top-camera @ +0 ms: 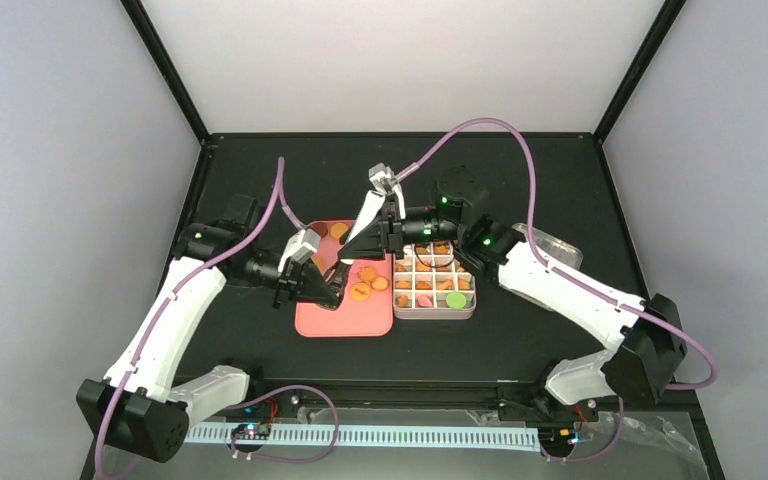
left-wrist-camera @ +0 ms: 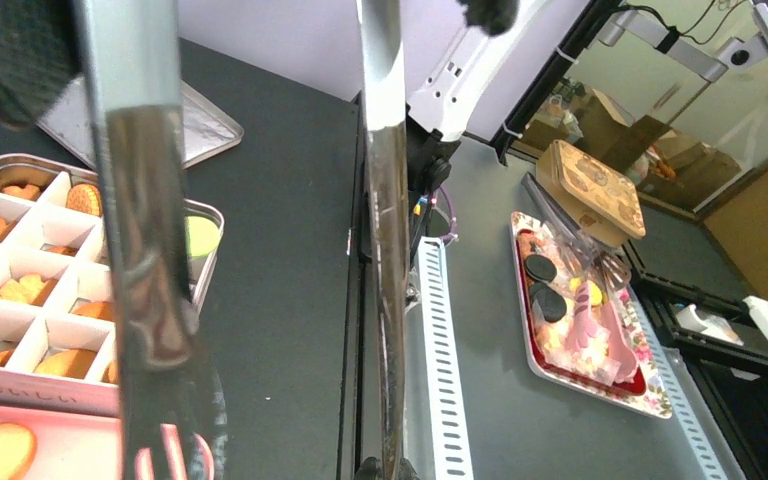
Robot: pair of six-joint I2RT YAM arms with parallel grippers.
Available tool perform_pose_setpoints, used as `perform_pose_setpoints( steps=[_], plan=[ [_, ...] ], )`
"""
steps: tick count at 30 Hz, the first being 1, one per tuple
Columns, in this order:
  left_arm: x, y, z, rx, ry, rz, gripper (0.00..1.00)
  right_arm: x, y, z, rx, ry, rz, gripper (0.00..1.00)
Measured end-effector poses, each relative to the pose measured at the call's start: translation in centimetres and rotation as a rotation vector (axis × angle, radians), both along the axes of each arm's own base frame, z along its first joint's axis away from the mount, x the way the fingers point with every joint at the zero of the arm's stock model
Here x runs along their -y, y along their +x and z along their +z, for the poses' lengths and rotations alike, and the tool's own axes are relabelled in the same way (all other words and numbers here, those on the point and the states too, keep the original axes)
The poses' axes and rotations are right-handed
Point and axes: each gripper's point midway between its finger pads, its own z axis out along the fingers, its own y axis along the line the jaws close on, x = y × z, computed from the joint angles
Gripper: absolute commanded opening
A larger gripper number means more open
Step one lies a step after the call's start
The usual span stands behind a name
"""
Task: Pack the cookies
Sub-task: Pass from the left arm to the right
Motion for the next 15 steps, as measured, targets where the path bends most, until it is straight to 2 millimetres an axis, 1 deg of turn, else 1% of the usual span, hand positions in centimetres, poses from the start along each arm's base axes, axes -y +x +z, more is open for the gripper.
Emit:
perform_pose_setpoints(
  steps=[4,6,7,9,10,11,12,15],
  plan=[
    [0.0,0.1,-0.1,0.015,0.008,0.0,0.01,-0.2,-0.5,0.3,-0.004,0.003,0.042,0.35],
    [-0.1,0.2,-0.2,0.026,0.015,0.001,0.03,-0.2,-0.8,0.4,-0.005,0.003,0.058,0.34],
    [-0.1,0.2,-0.3,0.032,0.02,0.002,0.05,-0.2,-0.8,0.4,-0.001,0.004,0.062,0.34],
    [-0.2,0.3,-0.5,0.041,0.032,0.004,0.22,-0.2,-0.8,0.3,0.004,-0.004,0.055,0.34],
    [-0.2,0.4,-0.6,0.04,0.042,0.009,0.38,-0.1,-0.7,0.1,0.009,-0.012,0.044,0.33],
    [-0.3,0.5,-0.8,0.042,0.054,0.015,0.52,0.0,-0.5,-0.1,0.015,-0.025,0.028,0.33],
    [-0.3,0.7,-0.9,0.051,0.064,0.02,0.62,0.2,-0.4,-0.2,0.019,-0.036,0.009,0.33],
    [-0.5,1.1,-1.4,0.057,0.104,0.048,0.75,1.3,0.5,-0.7,0.061,-0.073,-0.097,0.31]
  ],
)
